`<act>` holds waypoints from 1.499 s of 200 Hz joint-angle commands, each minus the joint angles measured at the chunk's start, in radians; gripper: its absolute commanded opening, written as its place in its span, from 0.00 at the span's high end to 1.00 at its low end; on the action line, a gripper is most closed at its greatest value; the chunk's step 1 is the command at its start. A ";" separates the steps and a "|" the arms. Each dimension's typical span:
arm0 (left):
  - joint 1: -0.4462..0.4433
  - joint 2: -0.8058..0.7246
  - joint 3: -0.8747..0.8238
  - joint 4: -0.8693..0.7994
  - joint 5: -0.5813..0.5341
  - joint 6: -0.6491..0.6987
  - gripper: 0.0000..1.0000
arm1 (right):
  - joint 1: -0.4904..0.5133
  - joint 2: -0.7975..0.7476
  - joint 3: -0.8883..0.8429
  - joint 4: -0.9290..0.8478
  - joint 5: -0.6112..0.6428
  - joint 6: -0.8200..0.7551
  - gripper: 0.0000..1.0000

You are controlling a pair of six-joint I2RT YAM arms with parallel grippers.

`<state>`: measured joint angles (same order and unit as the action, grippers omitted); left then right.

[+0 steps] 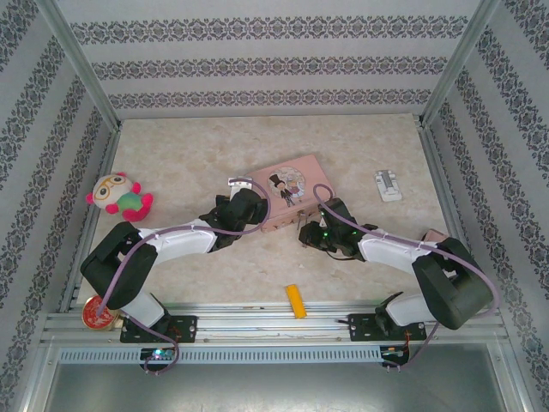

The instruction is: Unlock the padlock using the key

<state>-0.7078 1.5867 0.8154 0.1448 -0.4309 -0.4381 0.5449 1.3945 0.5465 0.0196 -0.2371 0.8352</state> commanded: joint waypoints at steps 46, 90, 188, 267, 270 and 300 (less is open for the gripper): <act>-0.009 -0.010 0.002 -0.143 -0.058 0.018 0.01 | -0.020 0.022 0.000 0.065 -0.004 0.037 1.00; -0.008 -0.007 0.003 -0.148 -0.058 0.015 0.01 | -0.032 0.034 -0.008 0.091 -0.022 0.054 1.00; -0.009 -0.020 -0.002 -0.156 -0.059 0.022 0.01 | -0.045 0.037 -0.028 0.181 -0.048 0.130 1.00; -0.009 -0.025 0.004 -0.151 -0.046 0.023 0.01 | -0.053 0.049 -0.035 0.209 -0.045 0.141 1.00; -0.009 -0.026 0.005 -0.150 -0.042 0.025 0.01 | -0.053 0.048 -0.036 0.209 -0.045 0.140 1.00; -0.012 -0.054 0.035 -0.129 0.003 0.015 0.01 | -0.051 0.054 -0.044 0.224 -0.051 0.144 1.00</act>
<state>-0.7124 1.5719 0.8257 0.0944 -0.4500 -0.4377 0.5034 1.4372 0.5140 0.1783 -0.2951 0.9672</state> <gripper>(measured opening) 0.992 0.254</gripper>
